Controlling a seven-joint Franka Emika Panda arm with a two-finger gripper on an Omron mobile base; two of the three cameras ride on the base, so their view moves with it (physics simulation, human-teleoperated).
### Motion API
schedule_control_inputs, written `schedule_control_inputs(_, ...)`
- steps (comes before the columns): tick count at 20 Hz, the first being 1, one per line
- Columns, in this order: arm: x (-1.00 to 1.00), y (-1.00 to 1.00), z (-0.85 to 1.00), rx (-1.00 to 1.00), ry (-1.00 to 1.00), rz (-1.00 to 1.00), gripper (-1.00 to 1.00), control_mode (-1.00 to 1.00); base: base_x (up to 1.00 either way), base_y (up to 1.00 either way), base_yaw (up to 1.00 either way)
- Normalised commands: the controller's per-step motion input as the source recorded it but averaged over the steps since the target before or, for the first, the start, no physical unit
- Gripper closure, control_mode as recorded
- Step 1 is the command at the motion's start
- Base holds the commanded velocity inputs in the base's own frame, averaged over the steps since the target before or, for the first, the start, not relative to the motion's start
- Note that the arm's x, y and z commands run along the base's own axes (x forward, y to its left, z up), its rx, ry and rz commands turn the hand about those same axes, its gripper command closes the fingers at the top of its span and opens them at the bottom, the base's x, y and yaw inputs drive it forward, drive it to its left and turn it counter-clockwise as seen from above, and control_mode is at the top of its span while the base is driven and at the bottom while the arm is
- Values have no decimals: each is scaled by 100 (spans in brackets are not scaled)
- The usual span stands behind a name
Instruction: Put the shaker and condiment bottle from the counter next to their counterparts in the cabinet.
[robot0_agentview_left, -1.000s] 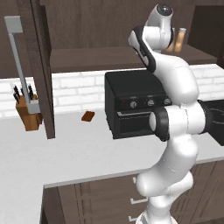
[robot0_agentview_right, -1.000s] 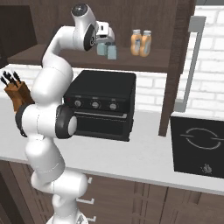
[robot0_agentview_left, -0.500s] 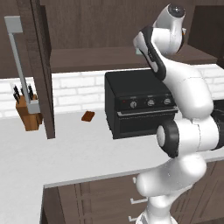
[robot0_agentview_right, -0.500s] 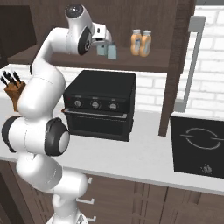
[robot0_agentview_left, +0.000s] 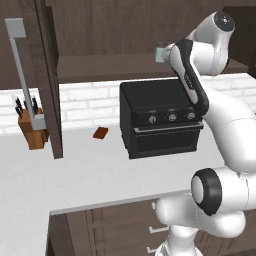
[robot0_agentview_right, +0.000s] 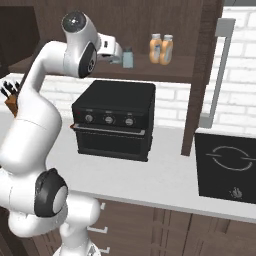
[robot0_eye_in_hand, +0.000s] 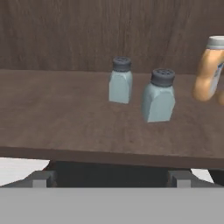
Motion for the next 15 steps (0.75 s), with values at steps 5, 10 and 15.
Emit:
schedule_control_inputs(5, -82, 0, 0, 4, -7, 0, -100, -100, 0, 0, 0)
schedule_control_inputs(10, -88, 0, 0, 2, -5, 0, -100, -100, 0, 0, 0)
schedule_control_inputs(15, -99, 0, 0, 3, -7, 0, -100, -100, 0, 0, 0)
